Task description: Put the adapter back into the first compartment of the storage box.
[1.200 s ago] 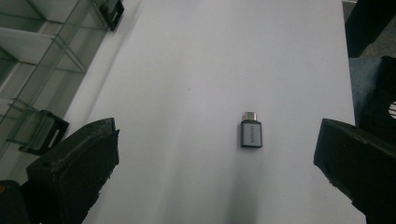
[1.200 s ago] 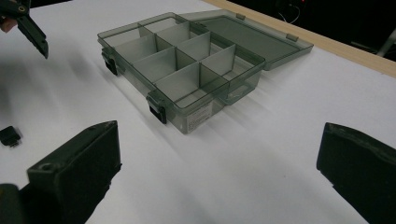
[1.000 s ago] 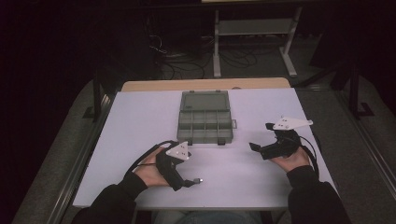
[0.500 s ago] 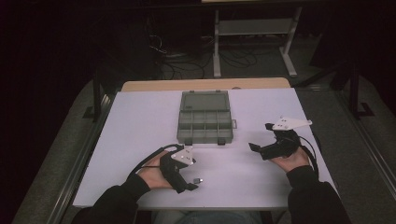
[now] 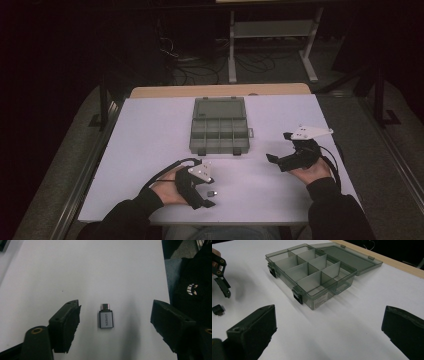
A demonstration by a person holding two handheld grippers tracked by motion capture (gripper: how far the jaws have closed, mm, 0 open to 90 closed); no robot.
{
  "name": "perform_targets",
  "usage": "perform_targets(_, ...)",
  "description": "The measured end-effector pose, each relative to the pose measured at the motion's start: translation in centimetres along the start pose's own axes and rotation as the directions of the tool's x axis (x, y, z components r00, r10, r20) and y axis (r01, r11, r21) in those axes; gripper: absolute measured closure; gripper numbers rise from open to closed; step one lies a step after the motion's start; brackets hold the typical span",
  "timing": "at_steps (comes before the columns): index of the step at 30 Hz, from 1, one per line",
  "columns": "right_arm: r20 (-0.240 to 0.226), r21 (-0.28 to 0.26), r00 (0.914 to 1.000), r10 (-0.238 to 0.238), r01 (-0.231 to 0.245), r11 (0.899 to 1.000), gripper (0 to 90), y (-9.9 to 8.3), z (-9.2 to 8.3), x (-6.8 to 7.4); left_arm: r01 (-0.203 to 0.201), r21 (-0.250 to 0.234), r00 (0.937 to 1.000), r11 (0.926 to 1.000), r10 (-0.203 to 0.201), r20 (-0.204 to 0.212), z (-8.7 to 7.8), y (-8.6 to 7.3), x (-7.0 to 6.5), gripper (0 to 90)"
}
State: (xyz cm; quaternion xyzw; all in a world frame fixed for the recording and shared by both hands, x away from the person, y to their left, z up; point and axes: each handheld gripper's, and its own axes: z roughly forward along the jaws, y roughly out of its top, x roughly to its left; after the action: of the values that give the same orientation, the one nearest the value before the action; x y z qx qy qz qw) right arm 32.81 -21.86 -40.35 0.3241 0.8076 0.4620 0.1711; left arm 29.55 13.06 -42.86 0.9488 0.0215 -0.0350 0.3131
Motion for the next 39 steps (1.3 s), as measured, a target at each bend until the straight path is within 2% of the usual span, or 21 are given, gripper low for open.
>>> perform_targets(7, -0.003, 0.003, 1.0, -0.002, 0.002, 1.0, 0.0, 0.0, 0.06, 0.02, -0.027, 0.025, 0.9996, 0.9993, 0.027, -0.008, 0.34, -0.03, -0.18, 35.3)
perform_targets(15, -0.005, 0.008, 1.0, -0.003, 0.003, 1.0, 0.0, -0.02, 0.11, 0.04, -0.021, 0.021, 0.9996, 0.9996, 0.021, -0.018, 0.39, -0.08, 0.02, 48.3)
perform_targets(31, -0.008, 0.008, 1.0, -0.001, 0.001, 1.0, 0.0, -0.03, 0.11, 0.02, -0.021, 0.051, 0.9979, 0.9985, 0.024, -0.06, 0.72, -0.1, 0.07, 74.0)
perform_targets(39, -0.007, 0.005, 1.0, -0.003, 0.003, 1.0, 0.0, -0.03, 0.09, 0.0, -0.008, 0.049, 0.9983, 0.9987, 0.011, -0.057, 0.72, -0.1, 0.15, 75.9)
